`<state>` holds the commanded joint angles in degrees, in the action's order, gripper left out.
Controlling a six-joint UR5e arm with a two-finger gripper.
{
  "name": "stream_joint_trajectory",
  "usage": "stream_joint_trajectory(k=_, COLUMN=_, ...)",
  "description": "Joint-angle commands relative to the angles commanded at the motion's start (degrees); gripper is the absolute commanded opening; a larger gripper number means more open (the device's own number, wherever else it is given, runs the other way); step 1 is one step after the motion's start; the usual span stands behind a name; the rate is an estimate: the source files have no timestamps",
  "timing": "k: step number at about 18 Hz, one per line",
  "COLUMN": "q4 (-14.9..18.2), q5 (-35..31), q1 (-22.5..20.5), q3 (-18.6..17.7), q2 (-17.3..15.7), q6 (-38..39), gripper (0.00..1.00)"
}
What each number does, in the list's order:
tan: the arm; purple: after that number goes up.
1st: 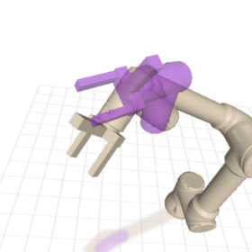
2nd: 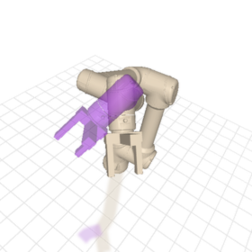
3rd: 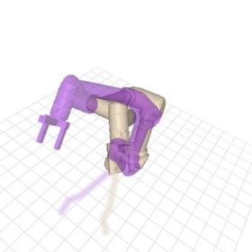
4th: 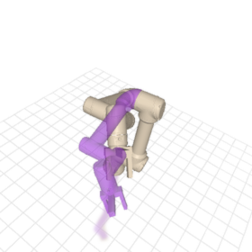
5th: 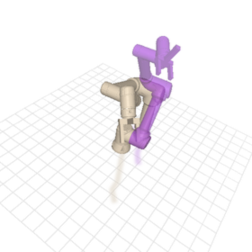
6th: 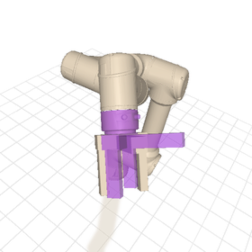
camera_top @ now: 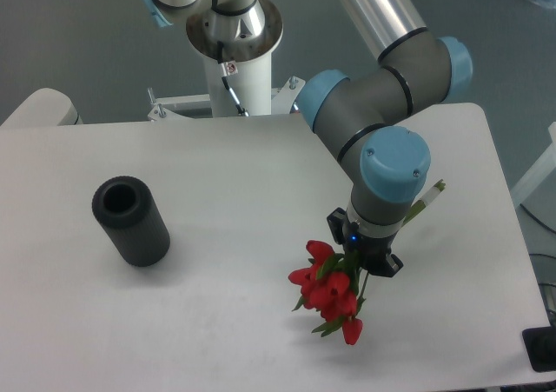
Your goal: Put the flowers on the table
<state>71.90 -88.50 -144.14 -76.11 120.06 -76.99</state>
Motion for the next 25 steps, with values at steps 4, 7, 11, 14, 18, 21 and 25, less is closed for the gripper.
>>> stream_joint_trajectory(k=4, q4=0.0, q5=0.1, q1=0.4, q3=-0.2, q2=0.1, q6=-0.1, gripper=0.08)
stream_joint_trajectory(k=7, q4=0.3, q5=0.6, q1=1.1, q3=0.3, q2=1.0, q6=0.8, gripper=0.09)
stream_joint_trajectory(k=11, q4=0.3, q5=2.3, q1=3.1, q3=0.3, q2=1.7, q6=0.4, gripper=0.09)
stream_joint_trajectory(k=14, q4=0.2, q5=4.2, q1=6.0, q3=-0.4, q2=2.3, q6=0.4, gripper=0.09)
stream_joint_trajectory(k=18, q4=0.0, q5=4.6, q1=10.1, q3=-0.9, q2=2.8, q6=0.2, gripper=0.08)
stream_joint_trajectory(k=21, q4=-0.1, q5=4.6, q1=12.6, q3=-2.0, q2=2.7, q6=0.2, gripper=0.08)
stream_joint_trajectory(k=25, q4=-0.2, q5=4.6, q1=13.4, q3=-3.5, q2=2.6, q6=0.1, gripper=0.11)
